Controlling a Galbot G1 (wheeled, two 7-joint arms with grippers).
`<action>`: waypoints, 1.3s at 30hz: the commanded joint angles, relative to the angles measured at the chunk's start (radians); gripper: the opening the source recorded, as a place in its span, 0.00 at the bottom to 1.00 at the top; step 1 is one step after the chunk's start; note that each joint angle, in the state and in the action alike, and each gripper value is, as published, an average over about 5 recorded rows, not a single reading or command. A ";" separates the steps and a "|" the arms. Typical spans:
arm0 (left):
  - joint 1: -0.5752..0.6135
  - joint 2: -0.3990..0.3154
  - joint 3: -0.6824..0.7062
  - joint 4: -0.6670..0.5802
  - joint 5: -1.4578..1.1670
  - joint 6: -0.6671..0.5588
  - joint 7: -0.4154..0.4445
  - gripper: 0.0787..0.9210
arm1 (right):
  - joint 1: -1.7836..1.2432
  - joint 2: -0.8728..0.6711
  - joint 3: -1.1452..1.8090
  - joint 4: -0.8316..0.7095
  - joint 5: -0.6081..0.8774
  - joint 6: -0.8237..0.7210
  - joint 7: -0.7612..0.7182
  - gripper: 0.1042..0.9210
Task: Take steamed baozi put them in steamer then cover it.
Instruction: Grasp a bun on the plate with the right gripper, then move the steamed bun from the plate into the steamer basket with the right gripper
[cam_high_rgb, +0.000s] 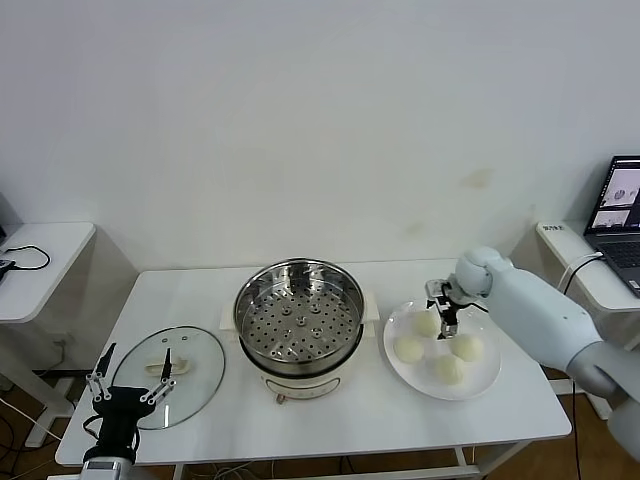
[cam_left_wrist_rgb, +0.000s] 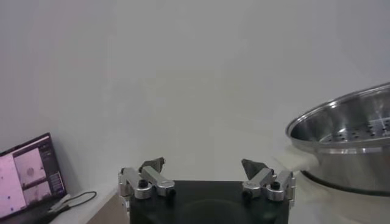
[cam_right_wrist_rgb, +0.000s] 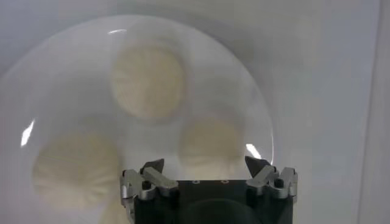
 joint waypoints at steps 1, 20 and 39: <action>0.004 0.001 0.002 -0.013 0.005 -0.004 0.000 0.88 | 0.012 0.067 0.000 -0.074 -0.025 0.000 -0.002 0.87; 0.003 0.006 -0.007 -0.005 0.005 -0.004 -0.001 0.88 | 0.029 0.054 0.005 -0.085 -0.026 -0.006 -0.033 0.52; 0.002 0.017 -0.003 0.019 -0.002 -0.005 0.003 0.88 | 0.518 -0.083 -0.287 0.221 0.396 -0.055 -0.075 0.52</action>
